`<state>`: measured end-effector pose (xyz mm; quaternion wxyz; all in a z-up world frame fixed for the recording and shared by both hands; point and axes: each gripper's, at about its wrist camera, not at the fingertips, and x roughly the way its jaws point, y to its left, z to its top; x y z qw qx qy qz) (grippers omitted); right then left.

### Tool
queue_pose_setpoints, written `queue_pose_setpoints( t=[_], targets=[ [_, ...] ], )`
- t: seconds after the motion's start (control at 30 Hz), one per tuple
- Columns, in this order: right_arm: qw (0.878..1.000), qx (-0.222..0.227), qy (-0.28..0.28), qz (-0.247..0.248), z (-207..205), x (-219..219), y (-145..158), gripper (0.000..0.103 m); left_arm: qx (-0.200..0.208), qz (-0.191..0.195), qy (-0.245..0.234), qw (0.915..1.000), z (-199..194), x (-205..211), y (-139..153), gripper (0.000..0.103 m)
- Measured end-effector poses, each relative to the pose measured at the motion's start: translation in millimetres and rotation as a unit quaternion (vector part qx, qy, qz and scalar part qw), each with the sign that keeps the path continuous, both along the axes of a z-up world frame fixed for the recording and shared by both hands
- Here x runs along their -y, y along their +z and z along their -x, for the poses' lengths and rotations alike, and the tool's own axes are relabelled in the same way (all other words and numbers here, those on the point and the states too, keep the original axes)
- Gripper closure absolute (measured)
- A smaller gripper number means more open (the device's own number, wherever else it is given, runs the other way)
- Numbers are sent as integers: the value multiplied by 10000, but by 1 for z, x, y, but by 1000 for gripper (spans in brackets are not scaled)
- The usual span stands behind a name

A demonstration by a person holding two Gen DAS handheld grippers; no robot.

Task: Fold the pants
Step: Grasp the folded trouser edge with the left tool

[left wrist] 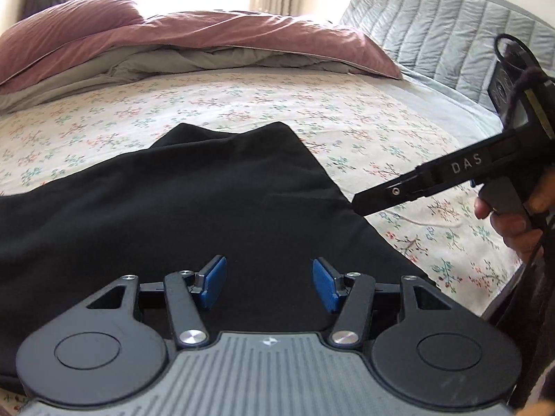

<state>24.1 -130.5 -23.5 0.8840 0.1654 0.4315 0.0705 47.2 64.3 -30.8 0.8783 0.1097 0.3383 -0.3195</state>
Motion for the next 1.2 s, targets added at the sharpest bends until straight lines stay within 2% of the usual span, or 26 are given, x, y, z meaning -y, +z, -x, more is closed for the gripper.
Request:
queue_pose_setpoints(
  t=[0.07, 0.2, 0.37, 0.47, 0.57, 0.67, 0.73, 0.93, 1.03, 1.2],
  targets=[
    [9999, -91, -49, -65, 10, 8, -6, 25, 80, -182, -418, 9989, 9, 13, -8, 35],
    [9994, -187, -6, -305, 31, 22, -16, 25, 88, -410, -692, 9967, 15, 25, -25, 35],
    [9994, -184, 75, -269, 39, 25, -22, 25, 140, -323, -846, 9958, 19, 30, -22, 35],
    [9991, -147, 66, -385, 41, 26, -22, 25, 186, -168, -1263, 9917, 32, 30, -15, 35],
    [9968, -233, 65, -767, 43, 29, -25, 26, 204, -174, -1683, 9854, 46, 39, -18, 35],
    [9940, -370, 140, -1023, 42, 29, -27, 41, 433, -406, -1859, 9808, 58, 48, -24, 35],
    [9920, -490, 224, -1139, 43, 27, -28, 62, 595, -552, -1909, 9782, 63, 52, -28, 35],
    [9829, -923, 438, -1532, 42, 19, -37, 85, 590, -456, -1850, 9799, 59, 50, -26, 33],
    [9798, -915, 481, -1710, 40, 20, -33, 90, 618, -432, -1751, 9817, 57, 52, -25, 32],
    [9706, -761, 520, -2225, 30, 25, -19, 91, 734, -335, -1444, 9862, 55, 59, -22, 32]
  ],
)
